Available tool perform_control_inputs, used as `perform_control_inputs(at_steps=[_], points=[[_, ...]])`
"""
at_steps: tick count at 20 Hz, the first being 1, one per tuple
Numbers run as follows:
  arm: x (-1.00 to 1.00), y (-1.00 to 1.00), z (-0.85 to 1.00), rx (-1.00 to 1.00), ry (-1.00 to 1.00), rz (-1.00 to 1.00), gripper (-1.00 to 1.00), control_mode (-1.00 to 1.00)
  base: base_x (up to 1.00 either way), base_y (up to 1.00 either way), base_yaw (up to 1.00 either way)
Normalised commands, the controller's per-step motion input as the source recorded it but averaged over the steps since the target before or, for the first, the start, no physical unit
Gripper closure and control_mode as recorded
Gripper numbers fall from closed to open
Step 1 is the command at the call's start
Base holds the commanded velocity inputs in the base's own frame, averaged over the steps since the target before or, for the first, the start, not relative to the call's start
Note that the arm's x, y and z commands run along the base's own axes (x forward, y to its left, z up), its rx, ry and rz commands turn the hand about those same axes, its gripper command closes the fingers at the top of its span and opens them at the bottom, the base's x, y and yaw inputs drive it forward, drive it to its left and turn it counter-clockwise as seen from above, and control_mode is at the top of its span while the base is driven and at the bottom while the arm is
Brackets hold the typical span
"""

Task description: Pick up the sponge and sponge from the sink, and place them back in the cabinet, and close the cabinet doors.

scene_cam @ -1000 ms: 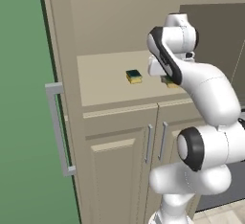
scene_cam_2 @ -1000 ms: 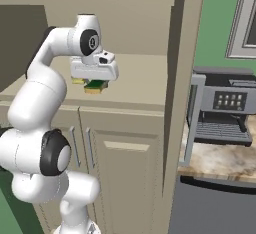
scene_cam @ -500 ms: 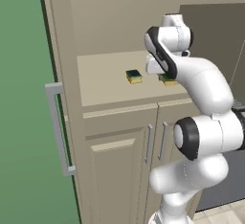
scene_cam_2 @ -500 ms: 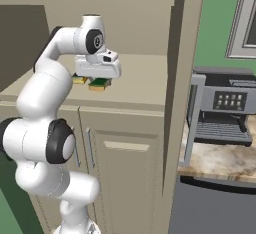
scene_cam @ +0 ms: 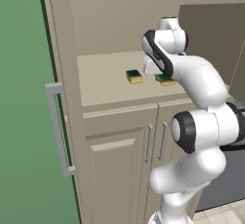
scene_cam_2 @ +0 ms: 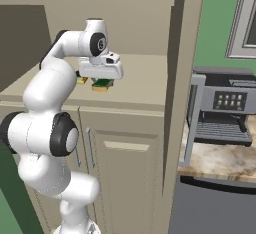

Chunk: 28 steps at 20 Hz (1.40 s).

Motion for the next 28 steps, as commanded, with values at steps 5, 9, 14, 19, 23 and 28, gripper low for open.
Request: perform_control_inputs(at_steps=[5, 9, 14, 19, 23, 28], points=[[0.2, 0.0, -0.12, 0.0, -0.03, 0.0, 1.0, -1.0, 0.0, 0.0, 0.0], [0.19, 0.0, -0.1, 0.0, -0.03, 0.0, 1.0, -1.0, 0.0, 0.0, 0.0], [0.19, 0.0, -0.05, 0.0, -0.01, 0.0, 1.0, -1.0, 0.0, 0.0, 0.0], [0.21, 0.0, -0.01, 0.0, 0.0, 0.0, 1.0, -1.0, 0.0, 0.0, 0.0], [0.21, 0.0, -0.06, 0.0, 0.0, 0.0, 1.0, -1.0, 0.0, 0.0, 0.0], [0.21, 0.0, -0.08, 0.0, 0.0, 0.0, 1.0, -1.0, 0.0, 0.0, 0.0]])
